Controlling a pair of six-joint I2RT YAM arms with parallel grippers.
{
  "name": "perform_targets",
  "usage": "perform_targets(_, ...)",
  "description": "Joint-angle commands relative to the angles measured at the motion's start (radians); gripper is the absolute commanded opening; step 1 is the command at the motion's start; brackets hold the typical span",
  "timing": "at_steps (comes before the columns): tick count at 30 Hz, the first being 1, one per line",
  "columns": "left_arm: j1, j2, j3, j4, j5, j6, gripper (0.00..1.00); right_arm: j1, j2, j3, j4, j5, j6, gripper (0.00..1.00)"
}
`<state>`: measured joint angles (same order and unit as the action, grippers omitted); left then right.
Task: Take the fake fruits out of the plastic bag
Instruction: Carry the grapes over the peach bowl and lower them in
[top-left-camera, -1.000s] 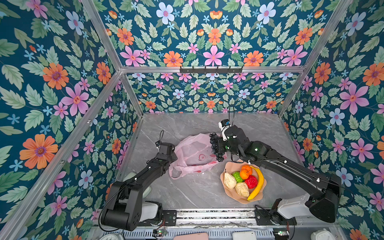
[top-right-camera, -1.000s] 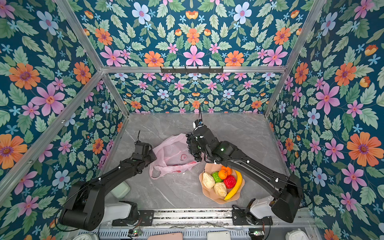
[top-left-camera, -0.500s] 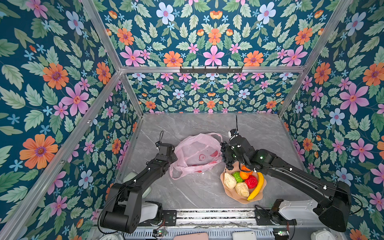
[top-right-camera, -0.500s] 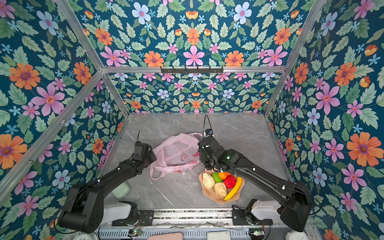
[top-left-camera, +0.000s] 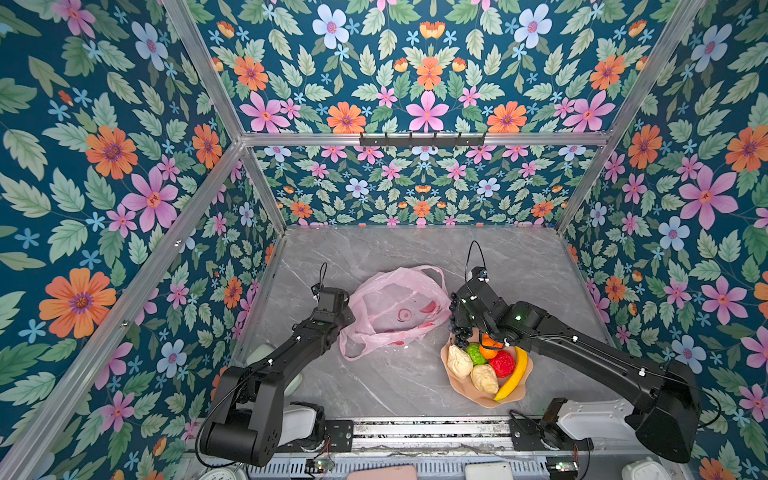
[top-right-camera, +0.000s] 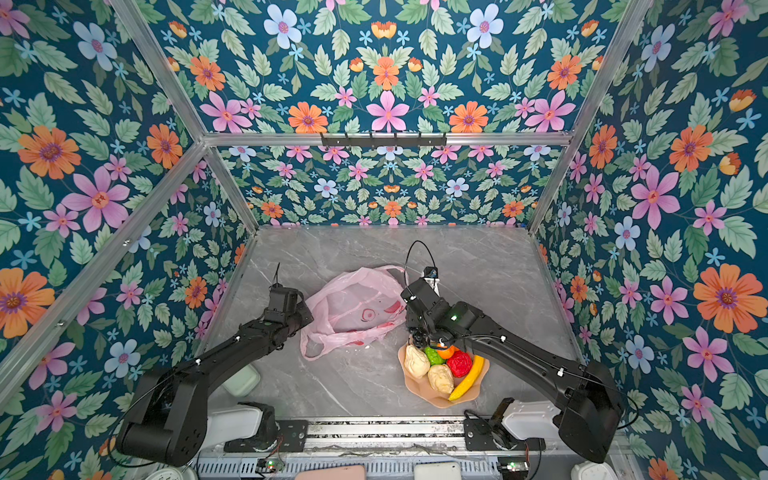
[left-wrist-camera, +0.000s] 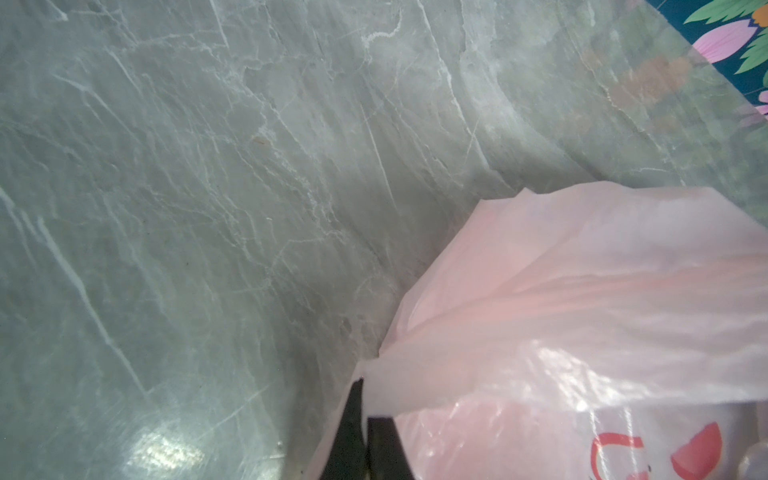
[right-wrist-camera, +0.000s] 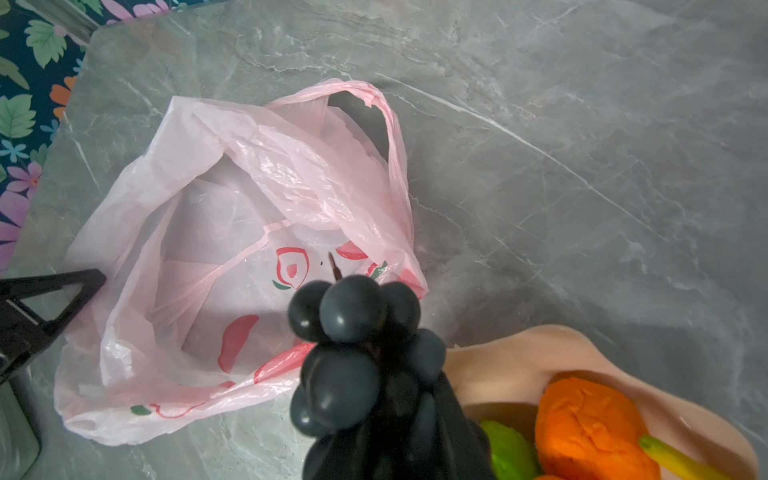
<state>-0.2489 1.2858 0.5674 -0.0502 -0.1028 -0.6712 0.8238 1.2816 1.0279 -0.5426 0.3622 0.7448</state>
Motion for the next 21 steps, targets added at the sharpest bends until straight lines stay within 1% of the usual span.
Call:
perform_targets(1,0.001,0.003,0.000,0.015,0.006,0.007,0.00,0.003,-0.008,-0.010,-0.044,0.044,0.126,0.22)
perform_targets(10,0.002,0.016,-0.011,0.034,0.009,0.010,0.00,0.005,-0.004,-0.035,-0.113,0.061,0.274,0.22)
perform_targets(21,0.001,0.030,-0.009,0.044,0.008,0.018,0.00,0.006,-0.002,-0.061,-0.203,0.081,0.366,0.22)
